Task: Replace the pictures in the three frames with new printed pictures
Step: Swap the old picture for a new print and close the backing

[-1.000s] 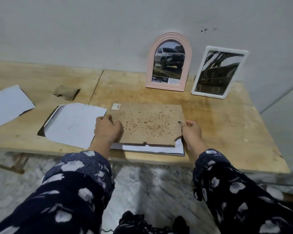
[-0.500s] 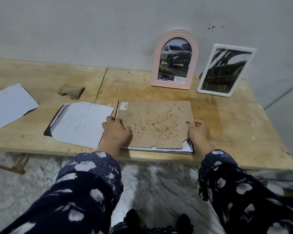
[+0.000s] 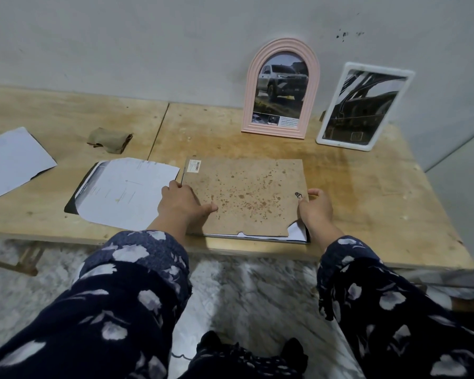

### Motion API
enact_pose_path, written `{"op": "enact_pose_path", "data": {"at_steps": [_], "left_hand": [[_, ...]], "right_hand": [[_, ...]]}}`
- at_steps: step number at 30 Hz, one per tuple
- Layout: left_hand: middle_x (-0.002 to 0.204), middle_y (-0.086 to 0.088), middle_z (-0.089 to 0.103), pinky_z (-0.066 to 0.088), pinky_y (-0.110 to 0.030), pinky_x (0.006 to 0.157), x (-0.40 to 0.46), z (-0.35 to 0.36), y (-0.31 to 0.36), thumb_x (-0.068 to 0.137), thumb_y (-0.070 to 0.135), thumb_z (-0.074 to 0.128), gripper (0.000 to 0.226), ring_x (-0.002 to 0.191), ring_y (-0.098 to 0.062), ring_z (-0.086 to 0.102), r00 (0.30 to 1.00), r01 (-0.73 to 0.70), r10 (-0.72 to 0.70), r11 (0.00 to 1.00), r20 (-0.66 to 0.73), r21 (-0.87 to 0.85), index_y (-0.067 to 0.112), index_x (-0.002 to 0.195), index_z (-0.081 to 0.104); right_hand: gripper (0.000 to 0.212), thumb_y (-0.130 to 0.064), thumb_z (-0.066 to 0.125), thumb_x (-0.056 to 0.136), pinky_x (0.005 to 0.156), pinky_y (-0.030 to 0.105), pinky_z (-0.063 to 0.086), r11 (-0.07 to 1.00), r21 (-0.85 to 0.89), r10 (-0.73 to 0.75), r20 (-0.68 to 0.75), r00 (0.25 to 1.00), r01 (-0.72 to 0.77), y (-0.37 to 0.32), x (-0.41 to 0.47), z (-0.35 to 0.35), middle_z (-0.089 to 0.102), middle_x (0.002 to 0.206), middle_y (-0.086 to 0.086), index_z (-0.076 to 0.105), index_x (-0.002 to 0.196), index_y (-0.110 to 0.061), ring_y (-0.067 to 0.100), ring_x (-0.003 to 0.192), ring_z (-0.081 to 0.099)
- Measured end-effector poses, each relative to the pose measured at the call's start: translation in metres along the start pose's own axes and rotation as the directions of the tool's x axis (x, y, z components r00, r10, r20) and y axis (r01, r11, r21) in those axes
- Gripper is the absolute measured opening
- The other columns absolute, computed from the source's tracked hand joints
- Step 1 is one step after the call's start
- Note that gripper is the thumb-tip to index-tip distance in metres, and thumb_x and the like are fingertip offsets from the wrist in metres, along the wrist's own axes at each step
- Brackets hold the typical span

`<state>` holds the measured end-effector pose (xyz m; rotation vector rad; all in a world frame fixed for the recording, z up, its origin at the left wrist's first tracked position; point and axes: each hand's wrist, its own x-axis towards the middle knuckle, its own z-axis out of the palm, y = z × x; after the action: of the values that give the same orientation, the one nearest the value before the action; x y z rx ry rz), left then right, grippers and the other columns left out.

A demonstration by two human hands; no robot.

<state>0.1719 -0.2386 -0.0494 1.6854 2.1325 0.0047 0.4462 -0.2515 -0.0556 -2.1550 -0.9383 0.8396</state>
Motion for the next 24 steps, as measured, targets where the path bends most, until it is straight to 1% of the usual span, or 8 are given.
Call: {"op": "enact_pose_path", "data": {"at_steps": [3,6,8,12,14,16,19,24], "left_hand": [[0.133,-0.010,0.039,0.043,-0.042,0.094,-0.002,-0.004,0.006,0.069,0.071,0.067,0.083,0.126,-0.028,0.033,1.000,0.002,-0.004,0.998,0.029,0.058,0.011,0.124,0.052],[0.136,-0.012,0.037,0.043,-0.042,0.095,-0.004,-0.006,0.008,0.071,0.072,0.064,0.086,0.128,-0.029,0.031,0.999,0.003,-0.006,0.996,0.038,0.091,0.009,0.127,0.049],[0.138,-0.012,0.035,0.043,-0.042,0.096,-0.006,-0.005,0.008,0.070,0.076,0.061,0.093,0.129,-0.029,0.030,0.999,-0.002,-0.004,0.993,0.048,0.117,0.008,0.131,0.045],[0.137,-0.012,0.034,0.044,-0.040,0.093,-0.010,-0.006,0.011,0.066,0.079,0.060,0.100,0.128,-0.028,0.029,0.998,-0.013,0.003,0.985,0.056,0.171,0.006,0.132,0.042],[0.136,-0.012,0.034,0.044,-0.040,0.091,-0.011,-0.007,0.013,0.066,0.079,0.061,0.099,0.128,-0.028,0.029,0.999,-0.007,-0.003,0.983,0.054,0.182,0.006,0.130,0.043],[0.136,-0.013,0.034,0.044,-0.041,0.091,-0.011,-0.005,0.014,0.065,0.079,0.062,0.100,0.128,-0.028,0.029,0.999,0.003,-0.013,0.982,0.053,0.191,0.006,0.131,0.042],[0.135,-0.013,0.034,0.045,-0.042,0.091,-0.012,-0.002,0.015,0.067,0.078,0.062,0.100,0.127,-0.029,0.029,0.999,0.005,-0.013,0.981,0.039,0.196,0.005,0.132,0.041],[0.136,-0.015,0.031,0.042,-0.042,0.096,-0.012,-0.006,0.016,0.063,0.080,0.062,0.106,0.128,-0.030,0.027,0.994,-0.009,-0.021,0.965,0.110,0.263,0.005,0.134,0.038]], "right_hand": [[0.029,-0.014,0.053,0.093,0.066,0.029,0.042,1.000,0.016,0.007,0.005,1.000,-0.007,0.000,-0.002,0.000,0.059,0.122,0.007,0.050,0.122,-0.014,0.022,0.087,0.058],[0.026,-0.012,0.057,0.088,0.053,0.028,0.042,0.995,0.095,0.033,-0.006,0.999,-0.032,-0.005,-0.005,0.001,0.059,0.115,0.008,0.047,0.111,-0.018,0.018,0.076,0.059],[0.029,-0.014,0.062,0.083,0.053,0.028,0.044,0.992,0.118,0.037,-0.012,0.999,-0.035,-0.008,-0.008,0.001,0.057,0.115,0.009,0.044,0.106,-0.020,0.018,0.077,0.059],[0.050,-0.017,0.069,0.075,0.080,0.038,0.052,0.999,0.007,0.049,0.030,0.998,-0.049,-0.006,-0.013,0.005,0.043,0.128,0.007,0.043,0.117,-0.017,0.025,0.096,0.054],[0.060,-0.021,0.074,0.075,0.086,0.037,0.051,0.997,-0.057,0.052,0.062,0.997,-0.049,-0.004,-0.013,0.005,0.037,0.134,0.007,0.041,0.126,-0.016,0.025,0.103,0.051],[0.073,-0.028,0.080,0.072,0.093,0.036,0.046,0.992,-0.117,0.058,0.092,0.994,-0.047,-0.001,-0.014,0.004,0.035,0.138,0.006,0.039,0.131,-0.016,0.025,0.116,0.046],[0.099,-0.039,0.087,0.064,0.111,0.042,0.032,0.972,-0.235,0.063,0.165,0.984,-0.022,0.002,-0.015,0.002,0.025,0.148,0.007,0.030,0.142,-0.016,0.028,0.137,0.028],[0.125,-0.046,0.088,0.058,0.116,0.044,0.020,0.888,-0.454,0.080,0.291,0.953,0.064,-0.003,-0.020,-0.002,0.005,0.154,0.013,0.010,0.150,-0.012,0.032,0.144,0.006]]}}
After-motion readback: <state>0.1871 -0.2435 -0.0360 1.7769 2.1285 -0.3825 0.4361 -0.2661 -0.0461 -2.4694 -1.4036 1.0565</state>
